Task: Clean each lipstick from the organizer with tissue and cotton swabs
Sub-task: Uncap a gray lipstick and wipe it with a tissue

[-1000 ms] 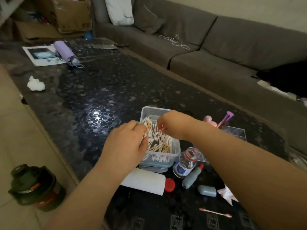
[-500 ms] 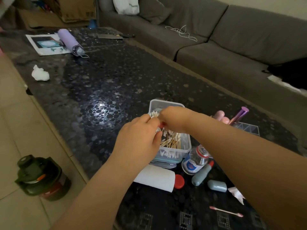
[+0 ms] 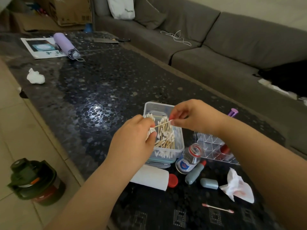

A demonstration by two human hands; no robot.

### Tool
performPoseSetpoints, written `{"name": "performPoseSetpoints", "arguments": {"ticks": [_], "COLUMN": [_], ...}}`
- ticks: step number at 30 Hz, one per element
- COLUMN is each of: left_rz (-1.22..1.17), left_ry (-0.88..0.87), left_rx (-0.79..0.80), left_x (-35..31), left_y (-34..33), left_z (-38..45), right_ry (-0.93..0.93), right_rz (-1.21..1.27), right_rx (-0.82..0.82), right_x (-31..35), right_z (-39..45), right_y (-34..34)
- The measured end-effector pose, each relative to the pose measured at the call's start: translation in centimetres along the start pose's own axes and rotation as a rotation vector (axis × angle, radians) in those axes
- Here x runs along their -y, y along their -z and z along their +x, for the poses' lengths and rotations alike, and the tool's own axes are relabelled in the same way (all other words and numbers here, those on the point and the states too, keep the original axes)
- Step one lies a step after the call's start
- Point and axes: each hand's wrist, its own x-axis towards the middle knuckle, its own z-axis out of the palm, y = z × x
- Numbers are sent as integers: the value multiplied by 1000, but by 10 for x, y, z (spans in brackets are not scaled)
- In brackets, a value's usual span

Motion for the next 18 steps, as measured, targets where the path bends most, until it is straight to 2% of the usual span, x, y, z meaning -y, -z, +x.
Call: {"name": "performPoseSetpoints", "arguments": {"ticks": [4, 9, 11, 13, 15, 18], "left_rz": [4, -62, -143, -239, -361, -564], "left_ry": [-119, -188, -143, -49, 51, 134], "left_rx": [-45, -9, 22, 54, 83, 135], "left_x": [-5, -16, -24, -30, -33, -39], "left_y": [-5, -17, -20, -23, -25, -25], "left_z": [-3, -7, -8, -8, -7, -5], "right_ry": [-58, -114, -149, -181, -191, -173], "right_rz": [123, 304, 399, 596, 773, 775], "right_rx": [-120, -216, -291, -352, -356, -353], "right_x": [3, 6, 5, 4, 4, 5], "right_z": [-43, -82, -88, -89, -86, -79], "right_y": [3, -1, -5, -11, -19, -32]}}
